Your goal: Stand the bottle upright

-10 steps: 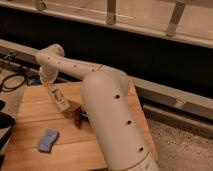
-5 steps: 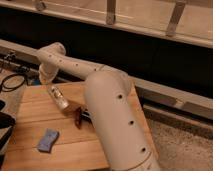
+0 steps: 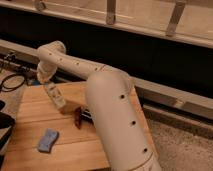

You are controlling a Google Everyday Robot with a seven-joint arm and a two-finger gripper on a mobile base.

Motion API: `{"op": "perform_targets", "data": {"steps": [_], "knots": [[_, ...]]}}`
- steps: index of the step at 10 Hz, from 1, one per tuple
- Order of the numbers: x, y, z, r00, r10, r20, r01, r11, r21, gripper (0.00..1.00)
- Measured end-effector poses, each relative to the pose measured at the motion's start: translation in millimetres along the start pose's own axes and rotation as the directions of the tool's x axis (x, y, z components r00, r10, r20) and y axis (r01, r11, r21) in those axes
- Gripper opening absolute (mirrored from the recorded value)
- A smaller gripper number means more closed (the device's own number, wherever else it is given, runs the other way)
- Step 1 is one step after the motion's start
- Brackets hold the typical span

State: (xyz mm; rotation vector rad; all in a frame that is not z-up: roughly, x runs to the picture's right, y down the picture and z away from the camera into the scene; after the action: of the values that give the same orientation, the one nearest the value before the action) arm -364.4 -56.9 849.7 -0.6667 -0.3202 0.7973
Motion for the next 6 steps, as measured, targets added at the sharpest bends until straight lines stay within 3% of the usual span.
{"op": "perform_targets", "data": {"steps": [3, 6], "knots": [[-19, 5, 11, 0.999, -0.034, 0.016, 0.034, 0.999, -0.025, 0.01], [-19, 0, 8, 0.998, -0.05, 0.033, 0.051, 0.998, -0.023, 0.01]]}}
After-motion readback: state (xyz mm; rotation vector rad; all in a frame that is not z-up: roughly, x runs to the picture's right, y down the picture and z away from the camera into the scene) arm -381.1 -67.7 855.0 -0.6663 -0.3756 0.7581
